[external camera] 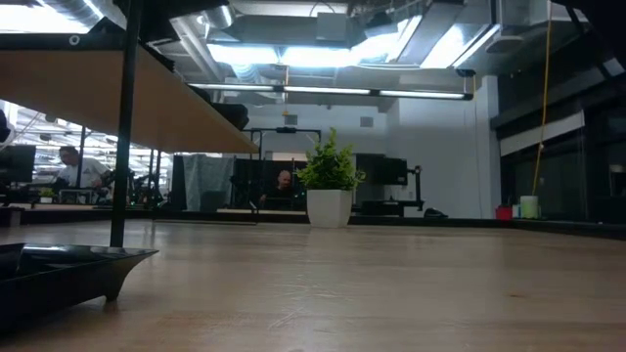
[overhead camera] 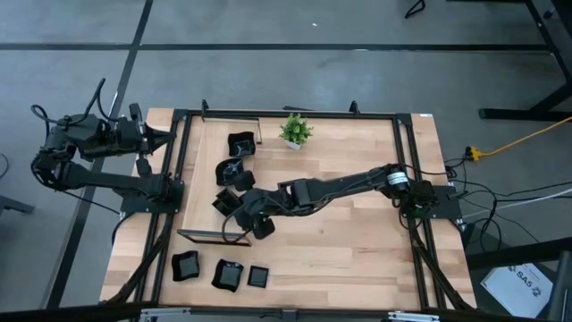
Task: Pick & Place Mini shaped plates
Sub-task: Stack the black square plate on top of the black square plate on the shelf
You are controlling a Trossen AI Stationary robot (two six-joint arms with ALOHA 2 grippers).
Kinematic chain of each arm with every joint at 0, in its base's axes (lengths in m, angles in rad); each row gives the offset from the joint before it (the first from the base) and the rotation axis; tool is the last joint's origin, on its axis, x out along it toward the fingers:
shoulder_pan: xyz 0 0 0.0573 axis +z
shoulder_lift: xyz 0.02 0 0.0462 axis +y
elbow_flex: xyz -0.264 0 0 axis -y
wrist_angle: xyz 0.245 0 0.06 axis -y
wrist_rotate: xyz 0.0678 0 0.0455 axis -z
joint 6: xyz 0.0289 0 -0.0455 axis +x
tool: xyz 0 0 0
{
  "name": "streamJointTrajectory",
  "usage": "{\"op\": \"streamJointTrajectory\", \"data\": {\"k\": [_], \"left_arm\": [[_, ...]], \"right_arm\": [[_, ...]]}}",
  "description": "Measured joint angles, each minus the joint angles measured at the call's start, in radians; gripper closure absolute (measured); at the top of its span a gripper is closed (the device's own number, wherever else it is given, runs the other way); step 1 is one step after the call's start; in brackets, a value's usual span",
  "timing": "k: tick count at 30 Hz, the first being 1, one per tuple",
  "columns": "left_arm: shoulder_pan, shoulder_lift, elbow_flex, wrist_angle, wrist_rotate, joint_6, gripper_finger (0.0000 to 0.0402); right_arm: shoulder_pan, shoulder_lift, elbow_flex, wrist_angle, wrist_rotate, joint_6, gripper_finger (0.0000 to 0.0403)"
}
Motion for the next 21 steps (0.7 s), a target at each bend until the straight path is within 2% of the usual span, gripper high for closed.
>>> {"op": "streamJointTrajectory", "data": {"k": [3,12,21], "left_arm": [[0.000,0.000,0.000,0.000,0.000,0.000,0.0398],[0.000,0.000,0.000,0.000,0.000,0.000,0.0398],[0.000,0.000,0.000,0.000,0.000,0.000,0.0398]], "right_arm": [[-0.002,0.000,0.000,0.007,-0.050,0.004,0.0377],[-0.011,0.005,-0.022,0.040,-0.090,0.045,0.0375],[-0.026,0.008,-0.022,0.036,-0.072,0.041,0.0375]]}}
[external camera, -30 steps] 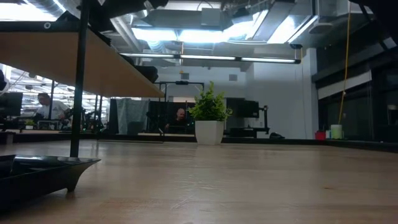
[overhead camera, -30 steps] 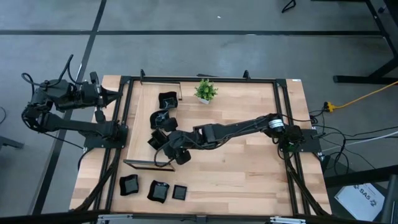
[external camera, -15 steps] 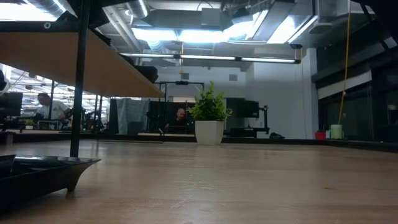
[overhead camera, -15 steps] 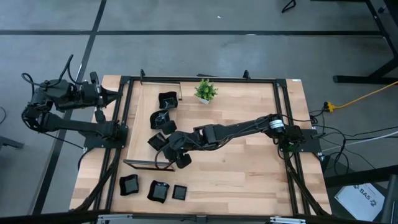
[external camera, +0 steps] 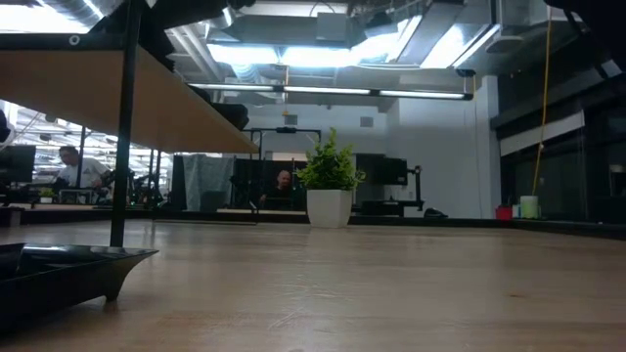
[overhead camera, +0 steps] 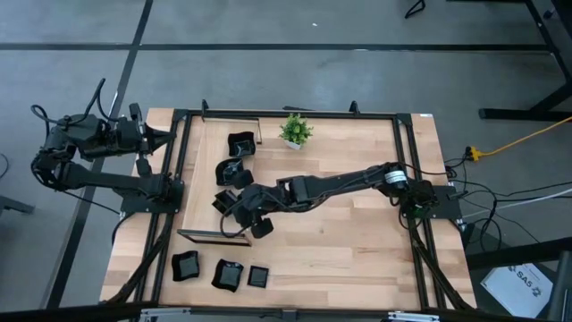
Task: Pick & Place Mini shaped plates
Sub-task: Stack the black square plate on top of the black square plate on the shelf
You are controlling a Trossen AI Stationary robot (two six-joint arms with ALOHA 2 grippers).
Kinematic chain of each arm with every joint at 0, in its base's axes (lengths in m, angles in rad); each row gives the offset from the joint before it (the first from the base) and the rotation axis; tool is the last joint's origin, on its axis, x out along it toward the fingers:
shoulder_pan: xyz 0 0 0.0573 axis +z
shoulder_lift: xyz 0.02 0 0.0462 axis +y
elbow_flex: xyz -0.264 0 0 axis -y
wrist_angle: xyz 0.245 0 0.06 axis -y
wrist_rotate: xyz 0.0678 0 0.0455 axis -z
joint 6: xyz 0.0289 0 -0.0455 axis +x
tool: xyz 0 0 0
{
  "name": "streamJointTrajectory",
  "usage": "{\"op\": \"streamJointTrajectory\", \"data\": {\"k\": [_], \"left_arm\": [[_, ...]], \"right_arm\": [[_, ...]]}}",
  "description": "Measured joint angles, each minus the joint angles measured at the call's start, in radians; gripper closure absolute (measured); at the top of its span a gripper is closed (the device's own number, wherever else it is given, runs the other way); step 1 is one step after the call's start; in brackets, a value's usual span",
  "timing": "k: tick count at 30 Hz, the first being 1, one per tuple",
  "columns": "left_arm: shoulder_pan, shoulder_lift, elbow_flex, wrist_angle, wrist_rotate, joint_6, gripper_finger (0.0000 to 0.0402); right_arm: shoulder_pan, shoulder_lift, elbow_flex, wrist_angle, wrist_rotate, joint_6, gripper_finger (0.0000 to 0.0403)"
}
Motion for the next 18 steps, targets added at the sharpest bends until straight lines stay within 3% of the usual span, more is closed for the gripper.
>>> {"op": "streamJointTrajectory", "data": {"k": [9,18], "left_arm": [[0.000,0.000,0.000,0.000,0.000,0.000,0.0398],[0.000,0.000,0.000,0.000,0.000,0.000,0.0398]], "right_arm": [[0.000,0.000,0.000,-0.018,-0.010,-0.008,0.0365],[0.000,0.000,0.000,-0.013,-0.051,-0.004,0.0277]]}}
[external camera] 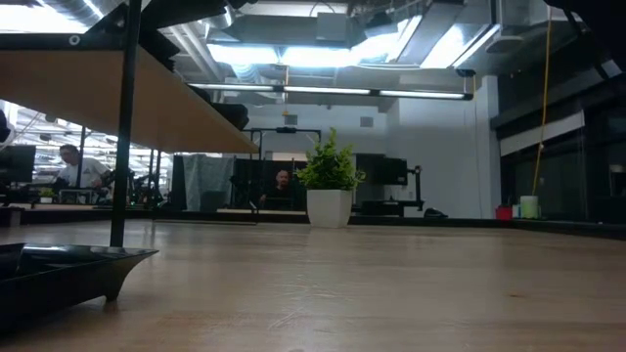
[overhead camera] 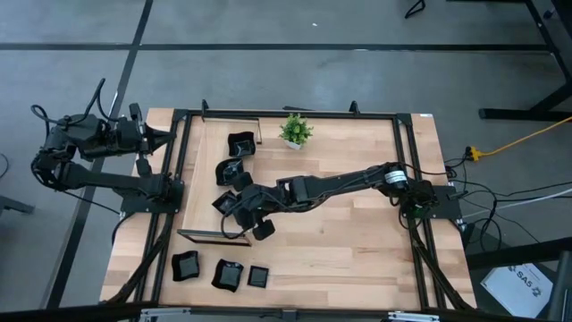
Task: Pick & Place Mini shaped plates
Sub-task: Stack the black square plate on top of the black square plate on the shelf
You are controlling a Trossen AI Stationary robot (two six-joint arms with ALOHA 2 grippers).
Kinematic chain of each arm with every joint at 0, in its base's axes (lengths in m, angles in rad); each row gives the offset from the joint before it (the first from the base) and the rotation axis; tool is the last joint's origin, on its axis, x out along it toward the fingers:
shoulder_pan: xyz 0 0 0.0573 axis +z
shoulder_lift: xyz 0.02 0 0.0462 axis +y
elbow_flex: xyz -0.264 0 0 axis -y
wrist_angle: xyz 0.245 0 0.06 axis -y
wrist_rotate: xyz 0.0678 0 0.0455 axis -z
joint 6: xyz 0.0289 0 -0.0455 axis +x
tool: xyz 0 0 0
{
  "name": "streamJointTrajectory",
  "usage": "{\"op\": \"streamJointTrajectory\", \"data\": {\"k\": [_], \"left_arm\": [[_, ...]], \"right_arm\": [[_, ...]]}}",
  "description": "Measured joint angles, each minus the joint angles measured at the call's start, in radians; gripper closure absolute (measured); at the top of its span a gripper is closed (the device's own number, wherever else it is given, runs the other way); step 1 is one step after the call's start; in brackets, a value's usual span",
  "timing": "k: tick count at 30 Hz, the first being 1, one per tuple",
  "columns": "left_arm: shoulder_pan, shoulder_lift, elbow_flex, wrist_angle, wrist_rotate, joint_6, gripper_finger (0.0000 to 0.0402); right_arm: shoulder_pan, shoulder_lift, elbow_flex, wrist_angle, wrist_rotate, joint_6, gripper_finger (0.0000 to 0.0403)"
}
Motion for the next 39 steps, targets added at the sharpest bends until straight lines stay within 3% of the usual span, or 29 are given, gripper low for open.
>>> {"op": "streamJointTrajectory", "data": {"k": [9,13,24,39], "left_arm": [[0.000,0.000,0.000,0.000,0.000,0.000,0.0398],[0.000,0.000,0.000,0.000,0.000,0.000,0.0398],[0.000,0.000,0.000,0.000,0.000,0.000,0.0398],[0.000,0.000,0.000,0.000,0.000,0.000,0.0398]], "right_arm": [[0.000,0.001,0.000,0.039,-0.026,0.014,0.0242],[0.000,0.001,0.000,0.042,-0.036,0.018,0.0269],[0.000,0.001,0.000,0.044,-0.059,0.018,0.0393],[0.000,0.001,-0.001,0.065,-0.097,0.062,0.0382]]}}
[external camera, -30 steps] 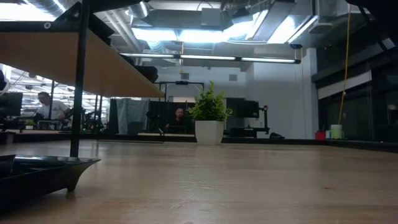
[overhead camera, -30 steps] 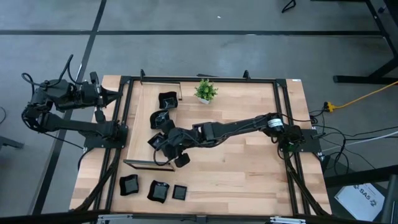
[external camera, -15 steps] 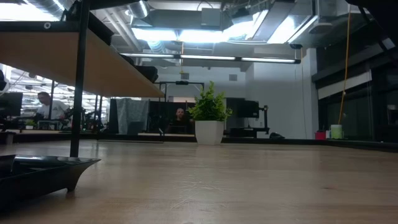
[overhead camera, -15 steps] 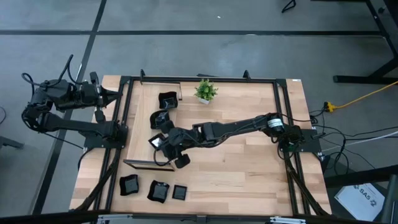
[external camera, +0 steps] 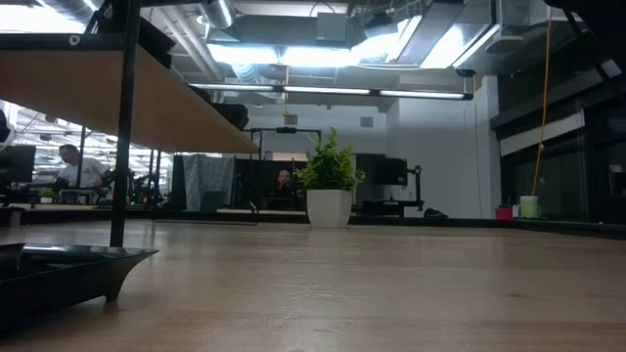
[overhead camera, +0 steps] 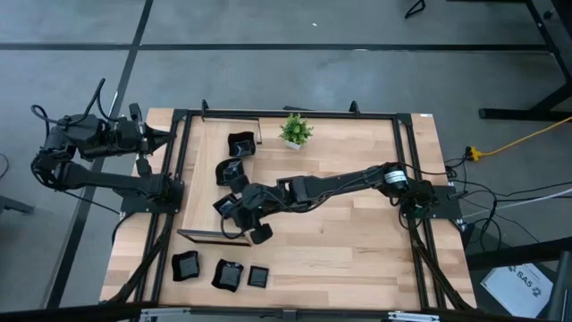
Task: Pick & Place Mini shaped plates
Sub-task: Stack the black square plate on top of the black square plate on the shelf
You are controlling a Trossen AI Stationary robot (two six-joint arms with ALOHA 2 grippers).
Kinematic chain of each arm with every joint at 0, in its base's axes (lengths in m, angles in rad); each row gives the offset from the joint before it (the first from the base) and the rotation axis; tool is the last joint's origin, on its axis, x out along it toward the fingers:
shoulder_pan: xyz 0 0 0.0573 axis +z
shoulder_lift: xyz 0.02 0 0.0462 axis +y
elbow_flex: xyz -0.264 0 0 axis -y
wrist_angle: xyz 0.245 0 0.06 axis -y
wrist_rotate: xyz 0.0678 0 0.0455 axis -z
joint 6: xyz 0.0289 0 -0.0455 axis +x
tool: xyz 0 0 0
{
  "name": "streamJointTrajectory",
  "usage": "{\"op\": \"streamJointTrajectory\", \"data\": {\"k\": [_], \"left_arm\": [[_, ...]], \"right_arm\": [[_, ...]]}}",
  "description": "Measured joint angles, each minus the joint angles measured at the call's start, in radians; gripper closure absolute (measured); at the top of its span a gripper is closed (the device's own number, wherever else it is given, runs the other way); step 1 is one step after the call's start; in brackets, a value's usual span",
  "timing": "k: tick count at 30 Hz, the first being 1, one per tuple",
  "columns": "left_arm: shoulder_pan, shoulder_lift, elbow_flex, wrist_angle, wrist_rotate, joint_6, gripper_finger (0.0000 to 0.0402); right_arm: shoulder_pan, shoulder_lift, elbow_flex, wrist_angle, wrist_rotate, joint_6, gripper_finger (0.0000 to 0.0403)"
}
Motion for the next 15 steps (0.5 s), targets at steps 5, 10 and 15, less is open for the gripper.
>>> {"op": "streamJointTrajectory", "data": {"k": [5,10,15], "left_arm": [[0.000,0.000,0.000,0.000,0.000,0.000,0.0398],[0.000,0.000,0.000,0.000,0.000,0.000,0.0398],[0.000,0.000,0.000,0.000,0.000,0.000,0.0398]], "right_arm": [[-0.002,0.000,0.000,0.000,0.000,0.011,0.0389],[-0.002,0.000,0.000,0.000,-0.035,0.034,0.0398],[-0.002,0.000,0.000,0.006,-0.063,0.044,0.0390]]}}
